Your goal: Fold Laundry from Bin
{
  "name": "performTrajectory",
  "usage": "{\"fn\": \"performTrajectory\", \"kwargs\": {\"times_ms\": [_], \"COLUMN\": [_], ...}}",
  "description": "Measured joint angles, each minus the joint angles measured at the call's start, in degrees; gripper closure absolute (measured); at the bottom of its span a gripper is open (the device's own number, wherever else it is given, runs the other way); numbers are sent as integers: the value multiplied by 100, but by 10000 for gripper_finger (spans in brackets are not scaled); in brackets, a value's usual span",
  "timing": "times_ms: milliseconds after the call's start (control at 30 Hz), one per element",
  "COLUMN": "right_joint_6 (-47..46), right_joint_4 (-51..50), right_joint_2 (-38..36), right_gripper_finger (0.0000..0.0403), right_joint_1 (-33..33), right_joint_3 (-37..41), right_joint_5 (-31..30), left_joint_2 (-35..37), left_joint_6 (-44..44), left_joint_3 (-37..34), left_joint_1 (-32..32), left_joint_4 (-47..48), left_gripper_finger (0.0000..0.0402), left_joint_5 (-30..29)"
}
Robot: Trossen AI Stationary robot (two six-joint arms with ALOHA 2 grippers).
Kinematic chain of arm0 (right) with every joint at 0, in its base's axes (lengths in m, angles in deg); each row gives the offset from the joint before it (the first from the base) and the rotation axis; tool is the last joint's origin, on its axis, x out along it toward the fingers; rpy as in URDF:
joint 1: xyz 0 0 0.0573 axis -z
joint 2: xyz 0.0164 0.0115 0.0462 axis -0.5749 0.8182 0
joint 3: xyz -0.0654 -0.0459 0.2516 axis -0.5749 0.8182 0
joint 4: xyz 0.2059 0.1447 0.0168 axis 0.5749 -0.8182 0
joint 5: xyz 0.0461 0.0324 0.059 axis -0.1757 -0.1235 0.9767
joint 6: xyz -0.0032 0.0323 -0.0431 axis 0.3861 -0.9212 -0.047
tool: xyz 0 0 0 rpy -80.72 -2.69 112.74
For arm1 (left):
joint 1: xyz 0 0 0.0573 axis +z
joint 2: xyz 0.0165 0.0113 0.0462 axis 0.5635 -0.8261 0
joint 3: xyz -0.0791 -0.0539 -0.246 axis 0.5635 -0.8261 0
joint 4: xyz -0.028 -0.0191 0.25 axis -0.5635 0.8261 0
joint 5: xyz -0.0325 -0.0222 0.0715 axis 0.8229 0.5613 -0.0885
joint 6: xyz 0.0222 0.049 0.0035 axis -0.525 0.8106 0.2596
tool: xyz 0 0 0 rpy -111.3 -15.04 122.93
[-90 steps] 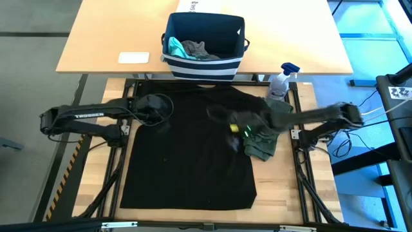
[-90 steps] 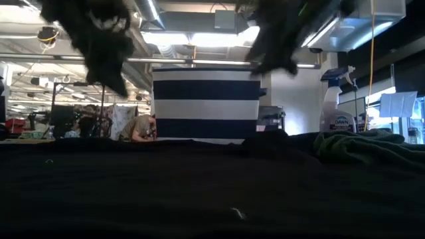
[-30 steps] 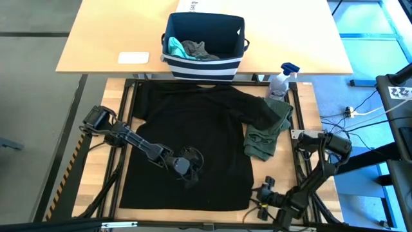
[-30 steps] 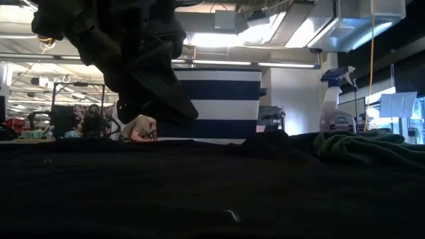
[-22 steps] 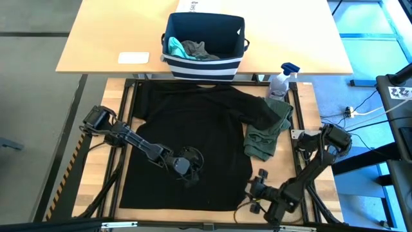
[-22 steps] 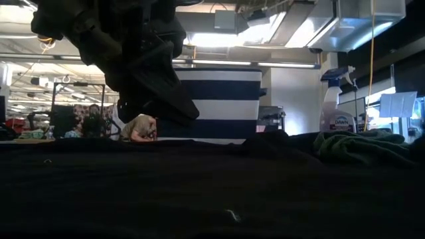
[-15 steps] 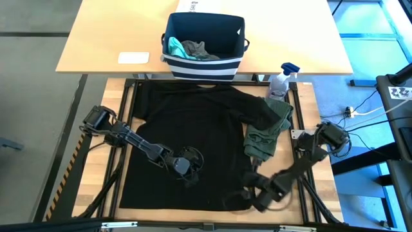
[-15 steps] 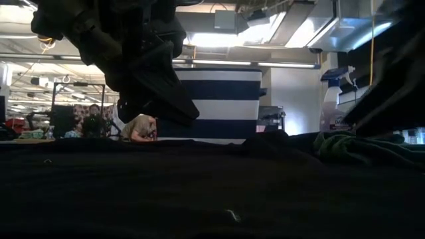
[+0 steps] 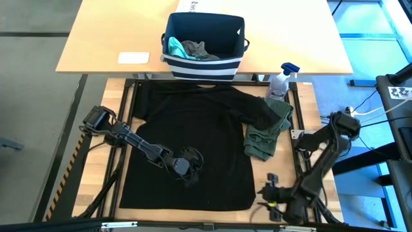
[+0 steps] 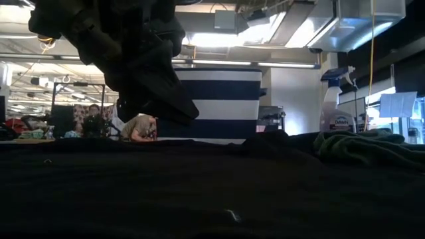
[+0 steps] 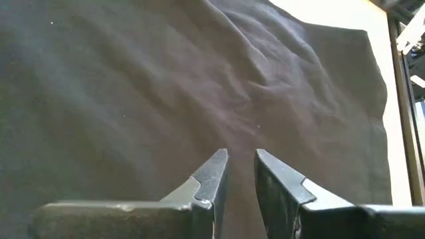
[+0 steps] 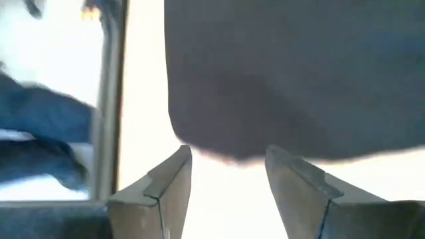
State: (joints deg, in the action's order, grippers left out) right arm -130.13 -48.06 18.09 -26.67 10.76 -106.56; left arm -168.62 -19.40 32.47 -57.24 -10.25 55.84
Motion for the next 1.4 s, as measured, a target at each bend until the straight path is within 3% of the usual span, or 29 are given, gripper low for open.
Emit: {"fn": "performTrajectory", "kwargs": {"times_ms": [100, 233, 700, 833, 933, 1033, 1200, 1400], "right_joint_6": [-600, -681, 2517, 2542, 1978, 1587, 935, 750], "right_joint_4": [46, 681, 3081, 3007, 2835, 2397, 1980, 1981], "right_joint_2": [398, 912, 1030, 1033, 830, 500, 219, 409], "right_gripper_finger": [210, 210, 210, 210, 210, 210, 210, 210], "right_joint_1": [-323, -180, 1585, 2018, 1930, 1588, 878, 546], "right_joint_3": [294, 573, 391, 405, 405, 405, 403, 405], "right_joint_5": [-139, -305, -721, 24, 876, 1197, 511, 302], "left_joint_2": [1, 1, 5, 5, 5, 5, 5, 5], "left_joint_6": [2, 1, -38, -18, -21, -38, -15, -1], "left_joint_3": [0, 0, -2, -2, -2, -2, -2, -2], "left_joint_1": [4, 4, 4, 4, -13, -51, -74, -70], "left_joint_4": [0, 0, 1, 4, 2, 2, 0, 0], "left_gripper_finger": [331, 331, 331, 331, 331, 331, 332, 332], "left_joint_5": [-5, -3, 5, 5, 4, 1, -13, -29]}}
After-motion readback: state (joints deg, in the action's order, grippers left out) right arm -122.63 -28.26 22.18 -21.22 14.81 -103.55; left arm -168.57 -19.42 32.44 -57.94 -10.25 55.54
